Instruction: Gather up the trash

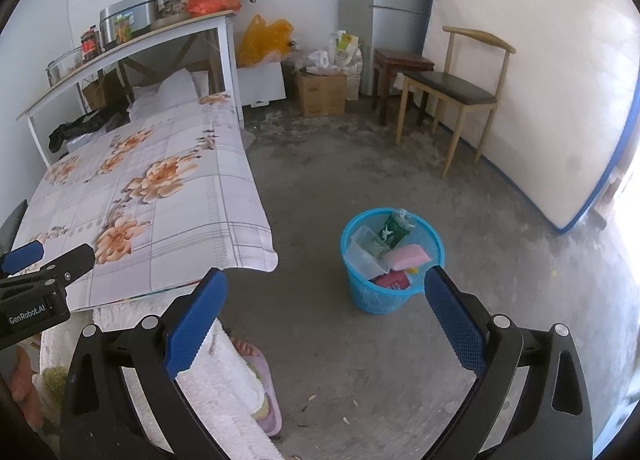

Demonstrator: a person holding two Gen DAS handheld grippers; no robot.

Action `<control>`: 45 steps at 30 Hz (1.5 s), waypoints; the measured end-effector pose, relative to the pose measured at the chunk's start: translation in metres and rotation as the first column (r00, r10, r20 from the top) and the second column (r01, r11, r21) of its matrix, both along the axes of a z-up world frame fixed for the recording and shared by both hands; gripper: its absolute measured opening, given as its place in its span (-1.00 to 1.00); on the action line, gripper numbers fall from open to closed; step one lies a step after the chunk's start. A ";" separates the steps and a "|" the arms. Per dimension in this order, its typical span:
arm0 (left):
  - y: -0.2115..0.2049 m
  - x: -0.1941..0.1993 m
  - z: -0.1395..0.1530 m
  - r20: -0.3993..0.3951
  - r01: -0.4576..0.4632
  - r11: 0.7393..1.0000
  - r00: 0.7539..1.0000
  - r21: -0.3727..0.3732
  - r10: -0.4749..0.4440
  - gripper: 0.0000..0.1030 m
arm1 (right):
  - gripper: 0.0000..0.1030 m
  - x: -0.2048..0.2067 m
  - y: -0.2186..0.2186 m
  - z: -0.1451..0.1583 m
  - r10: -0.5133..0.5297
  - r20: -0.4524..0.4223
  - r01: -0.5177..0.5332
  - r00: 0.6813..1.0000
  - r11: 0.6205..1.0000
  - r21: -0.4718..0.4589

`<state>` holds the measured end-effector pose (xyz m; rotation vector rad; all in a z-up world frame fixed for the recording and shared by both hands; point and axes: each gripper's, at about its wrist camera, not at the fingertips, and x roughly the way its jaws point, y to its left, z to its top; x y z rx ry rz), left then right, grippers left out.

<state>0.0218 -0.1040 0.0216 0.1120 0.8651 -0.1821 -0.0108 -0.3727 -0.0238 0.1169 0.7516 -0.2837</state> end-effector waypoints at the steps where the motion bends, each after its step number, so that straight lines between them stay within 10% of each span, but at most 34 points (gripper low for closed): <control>1: -0.001 0.000 0.001 0.003 0.001 1.000 1.000 0.000 -0.001 0.89 | 0.85 0.000 0.000 0.000 0.000 0.000 0.000 1.000 1.000 0.000; 45: 0.000 -0.001 0.005 0.010 -0.008 1.000 1.000 0.000 0.008 0.89 | 0.85 -0.002 -0.007 0.006 -0.017 0.013 0.017 1.000 1.000 -0.011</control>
